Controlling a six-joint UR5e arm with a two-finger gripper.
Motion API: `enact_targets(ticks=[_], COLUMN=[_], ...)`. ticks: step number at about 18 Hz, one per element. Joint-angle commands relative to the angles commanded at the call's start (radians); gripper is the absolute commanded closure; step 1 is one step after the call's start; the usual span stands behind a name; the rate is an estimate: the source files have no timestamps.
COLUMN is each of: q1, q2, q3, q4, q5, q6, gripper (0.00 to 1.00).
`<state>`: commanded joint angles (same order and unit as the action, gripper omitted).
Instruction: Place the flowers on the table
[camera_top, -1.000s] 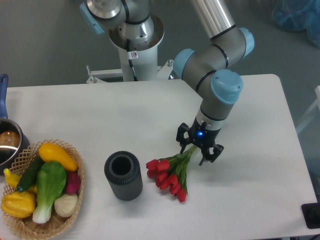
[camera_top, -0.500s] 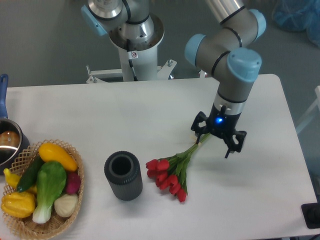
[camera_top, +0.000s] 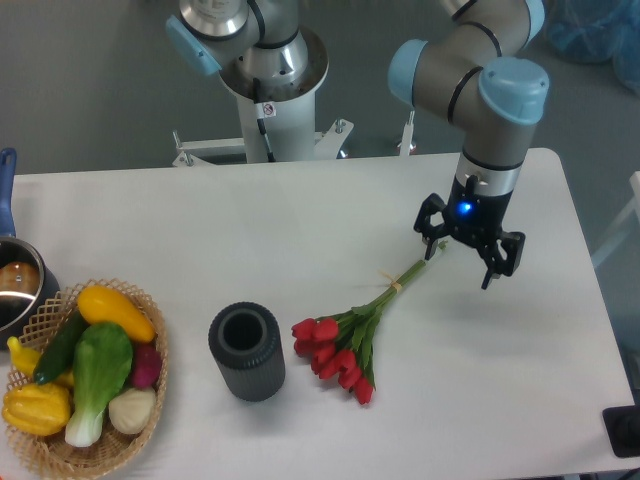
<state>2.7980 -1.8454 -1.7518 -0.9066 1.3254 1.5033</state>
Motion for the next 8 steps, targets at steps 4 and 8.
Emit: enact_targets(ticks=[4, 8], q1=[0.003, 0.003], q2=[0.0, 0.002], q3=[0.009, 0.021], q4=[-0.002, -0.003], q5=[-0.008, -0.008], q6=[0.0, 0.0], gripper=[0.0, 0.0])
